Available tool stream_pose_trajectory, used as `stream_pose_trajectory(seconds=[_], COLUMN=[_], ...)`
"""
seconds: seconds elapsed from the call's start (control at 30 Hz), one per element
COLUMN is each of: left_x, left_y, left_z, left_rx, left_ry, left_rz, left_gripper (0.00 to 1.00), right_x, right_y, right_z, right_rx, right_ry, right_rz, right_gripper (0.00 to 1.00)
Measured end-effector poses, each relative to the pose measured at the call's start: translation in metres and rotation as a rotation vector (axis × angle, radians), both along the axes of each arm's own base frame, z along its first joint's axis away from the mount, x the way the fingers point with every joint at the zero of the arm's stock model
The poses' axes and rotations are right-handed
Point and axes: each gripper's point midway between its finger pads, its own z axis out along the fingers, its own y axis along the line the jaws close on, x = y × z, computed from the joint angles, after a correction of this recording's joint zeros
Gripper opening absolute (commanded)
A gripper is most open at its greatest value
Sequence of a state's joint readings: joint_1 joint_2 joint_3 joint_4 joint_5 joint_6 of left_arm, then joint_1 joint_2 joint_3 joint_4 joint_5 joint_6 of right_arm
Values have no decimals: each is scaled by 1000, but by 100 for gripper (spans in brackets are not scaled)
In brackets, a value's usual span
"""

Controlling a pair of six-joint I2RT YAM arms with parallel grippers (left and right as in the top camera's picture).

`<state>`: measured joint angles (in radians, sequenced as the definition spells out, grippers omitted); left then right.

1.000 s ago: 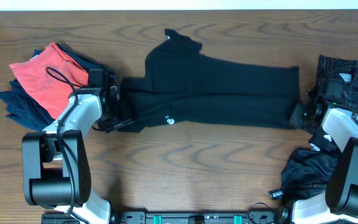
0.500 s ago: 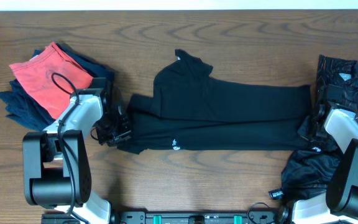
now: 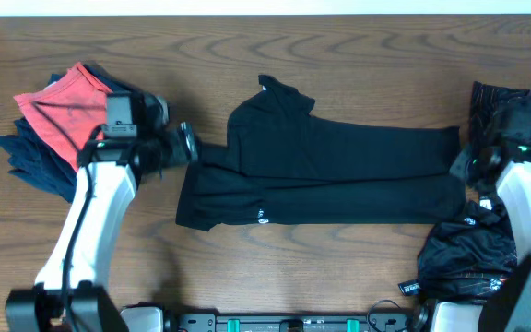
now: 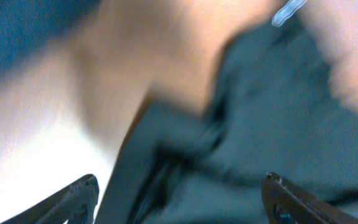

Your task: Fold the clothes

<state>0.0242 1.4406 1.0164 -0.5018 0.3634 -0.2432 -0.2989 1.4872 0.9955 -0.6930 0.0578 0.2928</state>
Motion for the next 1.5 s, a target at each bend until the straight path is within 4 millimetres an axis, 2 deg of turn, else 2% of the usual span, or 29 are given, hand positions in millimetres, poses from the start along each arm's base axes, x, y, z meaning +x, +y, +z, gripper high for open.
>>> stream_pose_trajectory(seconds=[0.1, 0.2, 0.4, 0.57, 0.77, 0.8, 0.87, 0.97, 1.03, 1.07, 1.13, 1.27, 1.33, 1.4, 1.5], left_x=[29, 49, 93, 127, 143, 143, 147, 144, 139, 137, 134, 133, 135, 137, 139], left_y=[-7, -16, -50, -82, -112, -117, -125, -135, -142, -146, -152, -152, -144, -132, -114], left_z=[31, 30, -20, -55, -95, -103, -103, -109, -116, -118, -121, -121, -120, -117, -102], left_rx=[-32, -62, -115, -144, -155, -156, -166, -168, -169, -171, -168, -172, -180, -187, -192], left_ry=[-159, -195, -75, -21, 22, 31, 17, 29, 47, 52, 60, 69, 78, 87, 90], left_rz=[-20, -45, -125, -190, -246, -254, -268, -285, -303, -307, -322, -315, -284, -250, -206], left_gripper=[85, 85, 85, 85, 84, 81, 70, 30, 15, 11, 6, 6, 6, 6, 6], right_x=[11, 5, -4, -10, -14, -15, -15, -15, -15, -15, -14, -10, -6, -3, 5], right_y=[9, 23, 50, 61, 64, 64, 64, 65, 65, 65, 65, 64, 63, 62, 60], right_z=[29, 36, 30, 27, 26, 26, 25, 25, 25, 26, 26, 27, 29, 29, 24], right_rx=[21, 59, 115, 132, 141, 142, 142, 143, 143, 144, 142, 134, 128, 121, 111], right_ry=[-98, -106, -52, -22, -3, -1, 3, 3, 2, 1, -3, -22, -36, -47, -54], right_rz=[59, 114, 204, 242, 252, 253, 255, 256, 256, 257, 257, 263, 267, 275, 292], right_gripper=[46, 46, 46, 45, 45, 45, 45, 45, 45, 45, 44, 36, 35, 39, 43])
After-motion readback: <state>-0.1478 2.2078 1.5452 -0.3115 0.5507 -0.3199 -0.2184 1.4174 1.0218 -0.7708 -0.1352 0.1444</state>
